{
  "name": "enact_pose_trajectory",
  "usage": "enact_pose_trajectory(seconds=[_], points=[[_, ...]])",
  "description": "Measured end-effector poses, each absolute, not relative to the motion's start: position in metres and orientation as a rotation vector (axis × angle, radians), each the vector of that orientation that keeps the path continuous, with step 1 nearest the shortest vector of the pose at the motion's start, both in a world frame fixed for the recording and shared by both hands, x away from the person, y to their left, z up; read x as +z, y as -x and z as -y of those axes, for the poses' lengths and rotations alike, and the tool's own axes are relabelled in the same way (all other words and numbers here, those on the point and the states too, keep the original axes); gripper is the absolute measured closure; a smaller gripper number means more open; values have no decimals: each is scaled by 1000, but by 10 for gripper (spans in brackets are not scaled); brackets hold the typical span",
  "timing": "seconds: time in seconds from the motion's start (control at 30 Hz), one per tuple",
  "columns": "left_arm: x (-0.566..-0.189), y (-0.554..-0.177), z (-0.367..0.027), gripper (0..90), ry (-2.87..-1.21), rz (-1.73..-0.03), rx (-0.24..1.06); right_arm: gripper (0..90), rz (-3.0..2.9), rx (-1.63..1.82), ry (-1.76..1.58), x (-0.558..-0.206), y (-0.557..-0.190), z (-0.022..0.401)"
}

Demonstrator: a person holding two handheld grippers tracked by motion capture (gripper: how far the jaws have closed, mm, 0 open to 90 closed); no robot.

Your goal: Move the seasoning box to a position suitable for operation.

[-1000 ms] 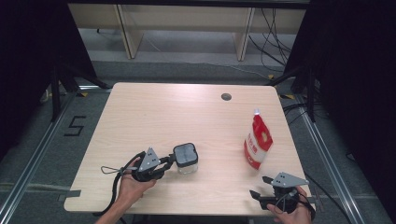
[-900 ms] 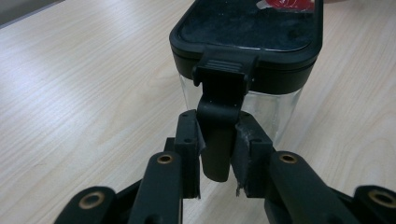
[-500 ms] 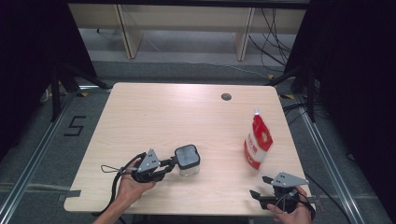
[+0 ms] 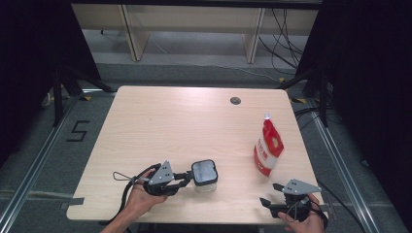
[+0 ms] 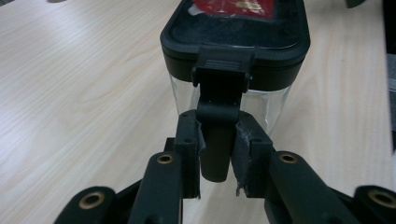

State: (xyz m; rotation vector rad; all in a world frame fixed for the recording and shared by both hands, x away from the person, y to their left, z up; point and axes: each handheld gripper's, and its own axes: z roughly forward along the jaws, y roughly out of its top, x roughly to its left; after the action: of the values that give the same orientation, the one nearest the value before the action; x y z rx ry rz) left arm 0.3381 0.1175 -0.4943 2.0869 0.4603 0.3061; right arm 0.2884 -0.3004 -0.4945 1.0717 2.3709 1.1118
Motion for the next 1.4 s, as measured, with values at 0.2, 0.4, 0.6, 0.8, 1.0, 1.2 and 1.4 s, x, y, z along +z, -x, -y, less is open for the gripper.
enact_pose_trajectory(seconds=[0.2,0.4,0.6,0.8,1.0,1.2,1.4], points=[[-494,-337,-113,729,-2101,-413,308,277,-2374,1117,-1071,-494,-288,300],[-494,-338,-113,727,-2106,-409,332,277,-2384,1118,-1061,-495,-289,299],[-494,-338,-114,726,-2103,-426,329,277,-2384,1113,-1048,-495,-289,298],[-495,-340,-116,725,-2095,-446,357,277,-2382,1121,-1050,-495,-289,297],[-494,-339,-116,667,-2096,-478,336,280,-2382,1132,-1033,-494,-288,296],[-486,-335,-126,559,-2061,-545,310,284,-2371,1169,-1020,-493,-287,295],[-469,-332,-136,529,-1996,-579,246,284,-2380,1191,-995,-492,-286,290]])
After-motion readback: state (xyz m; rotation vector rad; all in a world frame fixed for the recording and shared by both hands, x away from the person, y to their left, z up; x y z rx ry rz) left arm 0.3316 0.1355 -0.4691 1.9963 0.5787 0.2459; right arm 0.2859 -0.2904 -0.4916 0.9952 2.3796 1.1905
